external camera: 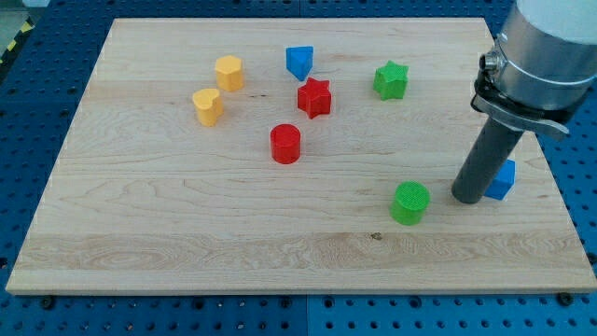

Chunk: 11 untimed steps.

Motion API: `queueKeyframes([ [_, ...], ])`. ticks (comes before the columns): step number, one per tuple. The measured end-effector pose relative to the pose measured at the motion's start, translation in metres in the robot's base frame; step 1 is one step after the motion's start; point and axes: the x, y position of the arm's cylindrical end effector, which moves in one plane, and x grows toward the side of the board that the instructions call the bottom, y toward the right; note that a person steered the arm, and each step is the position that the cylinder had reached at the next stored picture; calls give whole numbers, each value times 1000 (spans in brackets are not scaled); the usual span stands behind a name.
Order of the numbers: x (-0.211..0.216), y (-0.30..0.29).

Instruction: Push the blue cube towards center right

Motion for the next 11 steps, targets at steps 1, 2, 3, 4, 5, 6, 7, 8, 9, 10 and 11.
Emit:
queueKeyframes([
  [1, 25, 14],
  [2, 25, 32],
  [3, 25, 57],
  [4, 18, 79],
  [5, 0, 76],
  [6, -15, 43],
  [7, -19, 7],
  [8, -19, 4],
  [9, -21, 4],
  [10, -21, -14],
  [11, -21, -25],
])
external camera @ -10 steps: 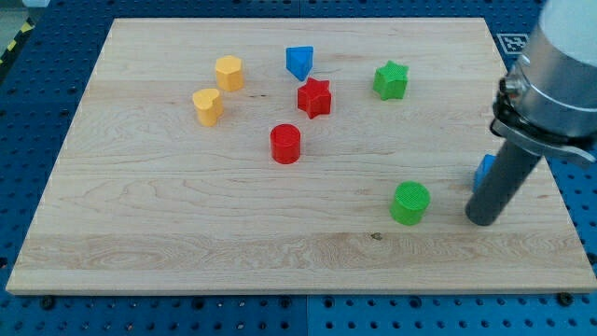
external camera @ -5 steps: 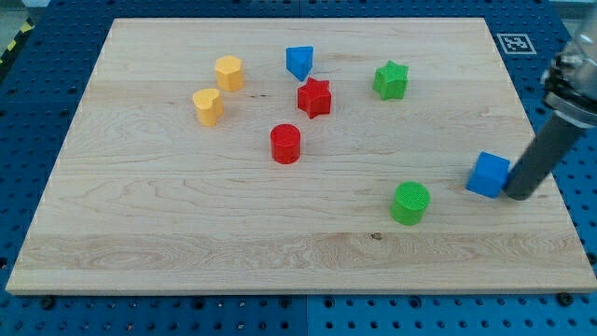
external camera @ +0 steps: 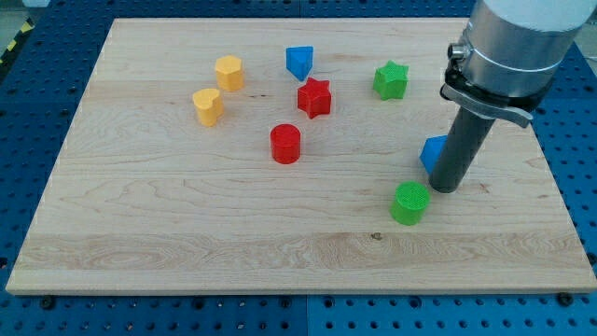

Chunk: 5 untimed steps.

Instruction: Push the blue cube towards center right

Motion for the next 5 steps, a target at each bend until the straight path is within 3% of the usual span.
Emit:
queueKeyframes([
  [4, -50, 0],
  [5, -40, -6],
])
